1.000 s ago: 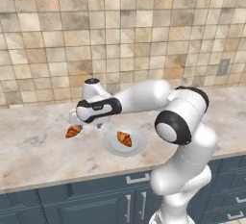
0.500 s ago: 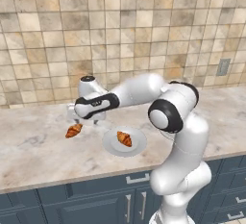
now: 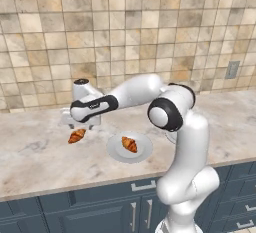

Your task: Place the pastries on the plates.

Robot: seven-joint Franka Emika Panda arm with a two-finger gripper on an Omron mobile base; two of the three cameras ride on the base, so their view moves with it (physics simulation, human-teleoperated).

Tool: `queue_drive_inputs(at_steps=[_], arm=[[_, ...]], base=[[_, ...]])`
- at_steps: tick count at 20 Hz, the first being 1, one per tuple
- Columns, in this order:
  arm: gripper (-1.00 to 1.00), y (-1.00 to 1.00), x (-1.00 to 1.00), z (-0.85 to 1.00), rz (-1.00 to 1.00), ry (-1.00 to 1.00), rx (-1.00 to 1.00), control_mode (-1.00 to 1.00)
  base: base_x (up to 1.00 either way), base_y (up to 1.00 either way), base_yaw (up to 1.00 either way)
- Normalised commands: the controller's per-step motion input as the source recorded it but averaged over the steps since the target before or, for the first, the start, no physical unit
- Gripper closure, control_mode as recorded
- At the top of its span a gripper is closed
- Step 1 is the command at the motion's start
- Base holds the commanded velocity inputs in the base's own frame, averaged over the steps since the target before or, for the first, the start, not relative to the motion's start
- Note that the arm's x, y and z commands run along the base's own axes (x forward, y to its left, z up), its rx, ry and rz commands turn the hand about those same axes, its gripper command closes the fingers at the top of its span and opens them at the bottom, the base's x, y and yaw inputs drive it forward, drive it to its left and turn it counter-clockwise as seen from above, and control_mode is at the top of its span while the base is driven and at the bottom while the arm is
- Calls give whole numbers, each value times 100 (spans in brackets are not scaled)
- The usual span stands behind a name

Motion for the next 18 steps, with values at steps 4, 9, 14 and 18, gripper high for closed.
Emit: queue_drive_inputs(at_steps=[4,9,14,18], arm=[[-100,26,31,-21,0,1,0,-100],[-100,4,28,-34,-2,2,0,-100],[-100,6,2,-49,0,4,0,-100],[-100,13,0,-46,0,5,0,-100]], base=[[0,0,0],[0,0,0],[0,0,0],[0,0,0]])
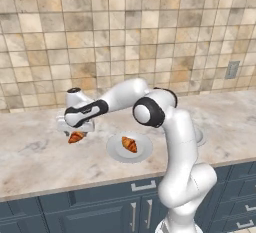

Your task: Place the pastries on the plates.

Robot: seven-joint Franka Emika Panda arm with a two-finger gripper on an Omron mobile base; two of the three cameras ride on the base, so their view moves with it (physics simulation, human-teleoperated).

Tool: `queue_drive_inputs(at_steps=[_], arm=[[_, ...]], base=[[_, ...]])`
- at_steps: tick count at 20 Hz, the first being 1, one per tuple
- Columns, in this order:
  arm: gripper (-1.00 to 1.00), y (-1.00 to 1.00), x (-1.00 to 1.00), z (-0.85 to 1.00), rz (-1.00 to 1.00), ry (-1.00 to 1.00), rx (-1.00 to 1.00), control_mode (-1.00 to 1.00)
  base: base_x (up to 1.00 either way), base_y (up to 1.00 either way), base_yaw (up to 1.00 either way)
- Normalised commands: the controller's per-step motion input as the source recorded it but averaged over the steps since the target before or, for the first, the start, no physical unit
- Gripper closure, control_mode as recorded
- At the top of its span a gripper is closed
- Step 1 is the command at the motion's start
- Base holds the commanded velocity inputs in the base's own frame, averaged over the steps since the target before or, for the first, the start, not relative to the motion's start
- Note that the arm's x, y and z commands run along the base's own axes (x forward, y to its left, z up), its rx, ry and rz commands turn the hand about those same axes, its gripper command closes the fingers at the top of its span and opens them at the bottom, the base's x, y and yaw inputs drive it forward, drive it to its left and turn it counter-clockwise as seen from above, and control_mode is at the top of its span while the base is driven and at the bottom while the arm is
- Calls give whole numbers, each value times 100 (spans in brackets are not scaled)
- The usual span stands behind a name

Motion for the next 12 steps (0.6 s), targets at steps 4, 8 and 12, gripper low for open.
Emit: queue_drive_inputs(at_steps=[4,8,12], arm=[[100,6,0,-18,0,3,0,-100],[100,0,0,0,0,0,0,-100],[100,0,0,0,0,0,0,-100]], base=[[0,0,0],[0,0,0],[0,0,0]])
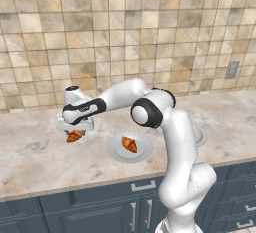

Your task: Place the pastries on the plates.

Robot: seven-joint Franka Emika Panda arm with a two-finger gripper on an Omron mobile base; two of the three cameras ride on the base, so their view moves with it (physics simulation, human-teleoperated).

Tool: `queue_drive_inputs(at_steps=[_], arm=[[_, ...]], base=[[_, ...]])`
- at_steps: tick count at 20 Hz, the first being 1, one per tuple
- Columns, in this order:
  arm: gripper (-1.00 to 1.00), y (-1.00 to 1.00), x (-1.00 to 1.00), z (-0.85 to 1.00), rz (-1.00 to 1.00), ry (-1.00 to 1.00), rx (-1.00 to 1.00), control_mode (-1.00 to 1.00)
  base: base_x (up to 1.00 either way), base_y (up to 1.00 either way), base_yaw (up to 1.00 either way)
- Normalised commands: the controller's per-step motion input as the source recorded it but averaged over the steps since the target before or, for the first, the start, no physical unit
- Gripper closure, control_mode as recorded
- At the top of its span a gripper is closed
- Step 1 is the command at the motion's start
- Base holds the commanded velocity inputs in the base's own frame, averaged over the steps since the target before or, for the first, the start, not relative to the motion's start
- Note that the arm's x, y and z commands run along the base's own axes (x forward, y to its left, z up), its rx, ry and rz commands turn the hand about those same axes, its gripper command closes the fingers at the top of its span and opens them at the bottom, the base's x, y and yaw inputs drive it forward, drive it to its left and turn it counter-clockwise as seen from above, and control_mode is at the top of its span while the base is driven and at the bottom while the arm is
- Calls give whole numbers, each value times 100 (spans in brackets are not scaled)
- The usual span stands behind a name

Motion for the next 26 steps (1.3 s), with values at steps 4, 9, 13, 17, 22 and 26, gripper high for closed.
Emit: queue_drive_inputs(at_steps=[4,9,13,17,22,26], arm=[[100,-2,-19,18,2,-5,0,-100],[100,-38,-74,87,9,-10,0,-100],[100,-89,-94,62,17,-7,0,-100],[100,-100,-69,26,25,-5,0,-100],[100,-100,-51,18,30,-4,0,-100],[100,-100,-10,18,34,-5,0,-100]], base=[[0,0,0],[0,0,0],[0,0,0],[0,0,0],[0,0,0],[0,0,0]])
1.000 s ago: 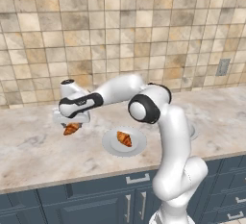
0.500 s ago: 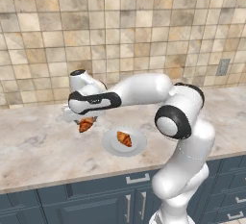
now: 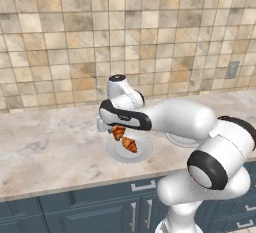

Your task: Place the pastries on the plates.

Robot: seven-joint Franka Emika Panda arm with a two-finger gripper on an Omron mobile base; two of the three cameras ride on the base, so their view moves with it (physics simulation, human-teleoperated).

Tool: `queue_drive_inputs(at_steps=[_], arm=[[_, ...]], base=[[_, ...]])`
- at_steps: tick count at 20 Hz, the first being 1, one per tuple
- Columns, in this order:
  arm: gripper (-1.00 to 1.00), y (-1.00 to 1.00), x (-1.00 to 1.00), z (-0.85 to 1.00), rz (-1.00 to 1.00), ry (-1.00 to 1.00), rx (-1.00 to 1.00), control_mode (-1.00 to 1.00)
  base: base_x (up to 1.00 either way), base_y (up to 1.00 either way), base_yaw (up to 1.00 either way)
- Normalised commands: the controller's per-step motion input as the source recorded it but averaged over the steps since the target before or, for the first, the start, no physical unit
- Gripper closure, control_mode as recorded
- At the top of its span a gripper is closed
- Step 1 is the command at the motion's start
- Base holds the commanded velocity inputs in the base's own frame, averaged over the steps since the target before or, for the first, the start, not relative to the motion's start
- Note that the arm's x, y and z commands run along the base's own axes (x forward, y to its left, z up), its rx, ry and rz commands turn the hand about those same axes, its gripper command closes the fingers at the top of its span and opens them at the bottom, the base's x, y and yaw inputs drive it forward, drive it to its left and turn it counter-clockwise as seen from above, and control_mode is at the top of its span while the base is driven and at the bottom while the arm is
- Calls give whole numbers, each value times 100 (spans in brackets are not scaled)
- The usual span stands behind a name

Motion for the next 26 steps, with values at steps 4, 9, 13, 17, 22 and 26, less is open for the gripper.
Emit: queue_drive_inputs(at_steps=[4,9,13,17,22,26], arm=[[100,-100,0,1,36,-1,0,-100],[100,-100,0,0,32,0,0,-100],[100,-100,5,0,33,4,0,-100],[100,-100,36,0,24,23,0,-100],[100,-98,72,-2,13,39,0,-100],[100,-26,27,-1,10,7,1,-100]], base=[[0,0,0],[0,0,0],[0,0,0],[0,0,0],[0,0,0],[0,0,0]])
